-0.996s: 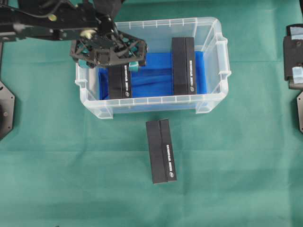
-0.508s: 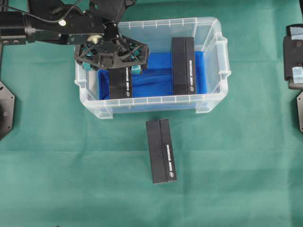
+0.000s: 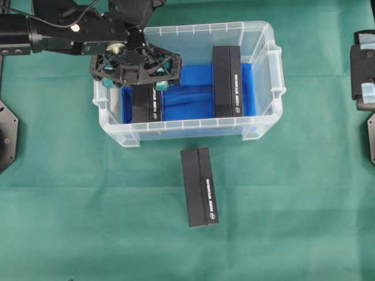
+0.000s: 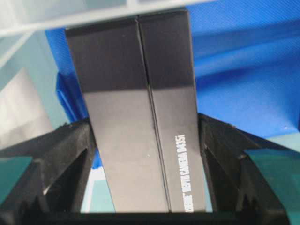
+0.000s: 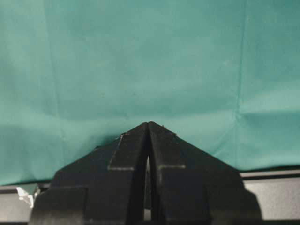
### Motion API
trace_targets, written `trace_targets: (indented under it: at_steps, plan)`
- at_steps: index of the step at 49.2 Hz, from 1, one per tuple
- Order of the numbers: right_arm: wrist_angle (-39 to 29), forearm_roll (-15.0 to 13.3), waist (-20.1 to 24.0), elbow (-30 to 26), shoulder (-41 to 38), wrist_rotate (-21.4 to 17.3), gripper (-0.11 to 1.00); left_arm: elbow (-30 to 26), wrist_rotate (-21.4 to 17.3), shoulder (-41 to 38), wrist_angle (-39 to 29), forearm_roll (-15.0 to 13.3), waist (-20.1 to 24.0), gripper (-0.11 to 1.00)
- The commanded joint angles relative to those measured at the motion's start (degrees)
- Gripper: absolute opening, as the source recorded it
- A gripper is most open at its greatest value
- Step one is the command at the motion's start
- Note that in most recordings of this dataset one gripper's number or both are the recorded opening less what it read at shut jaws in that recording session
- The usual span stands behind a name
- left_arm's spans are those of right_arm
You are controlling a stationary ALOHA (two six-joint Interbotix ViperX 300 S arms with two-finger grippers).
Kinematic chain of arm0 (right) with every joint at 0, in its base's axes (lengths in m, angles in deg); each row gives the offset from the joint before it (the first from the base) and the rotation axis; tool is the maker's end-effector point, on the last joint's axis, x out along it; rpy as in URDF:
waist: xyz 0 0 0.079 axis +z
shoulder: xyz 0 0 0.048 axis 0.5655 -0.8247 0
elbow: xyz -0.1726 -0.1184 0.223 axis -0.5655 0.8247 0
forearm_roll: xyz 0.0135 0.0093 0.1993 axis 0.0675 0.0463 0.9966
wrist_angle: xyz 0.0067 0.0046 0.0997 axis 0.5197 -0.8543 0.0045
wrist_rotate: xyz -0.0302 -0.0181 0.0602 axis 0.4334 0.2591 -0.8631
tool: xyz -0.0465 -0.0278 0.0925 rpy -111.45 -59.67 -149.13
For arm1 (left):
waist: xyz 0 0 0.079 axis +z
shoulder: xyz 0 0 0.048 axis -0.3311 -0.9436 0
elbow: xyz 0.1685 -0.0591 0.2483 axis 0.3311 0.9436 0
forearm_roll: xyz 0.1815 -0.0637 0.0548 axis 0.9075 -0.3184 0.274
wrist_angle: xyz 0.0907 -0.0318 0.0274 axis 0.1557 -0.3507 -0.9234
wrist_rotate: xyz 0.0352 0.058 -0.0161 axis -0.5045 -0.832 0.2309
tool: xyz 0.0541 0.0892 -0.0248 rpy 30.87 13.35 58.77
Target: Take the box out of the case with the left arm.
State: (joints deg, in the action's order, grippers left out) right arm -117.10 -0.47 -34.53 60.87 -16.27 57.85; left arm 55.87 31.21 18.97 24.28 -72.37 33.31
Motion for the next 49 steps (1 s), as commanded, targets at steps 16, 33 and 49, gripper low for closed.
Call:
trace_targets:
  at_steps: [16, 33, 49]
  plan:
    - [0.26, 0.00, 0.00, -0.53, 0.09, 0.00, 0.00, 1.23, 1.23, 0.53, -0.53, -0.53, -0.88, 0.60]
    - [0.26, -0.09, 0.00, -0.53, 0.09, 0.00, 0.00, -2.02, 1.23, 3.43, -7.21, -0.97, -0.97, 0.60]
    - [0.44, -0.35, -0.09, -0.53, 0.09, 0.09, 0.00, -11.16, -0.79, 6.68, -13.97, 0.00, 0.26, 0.60]
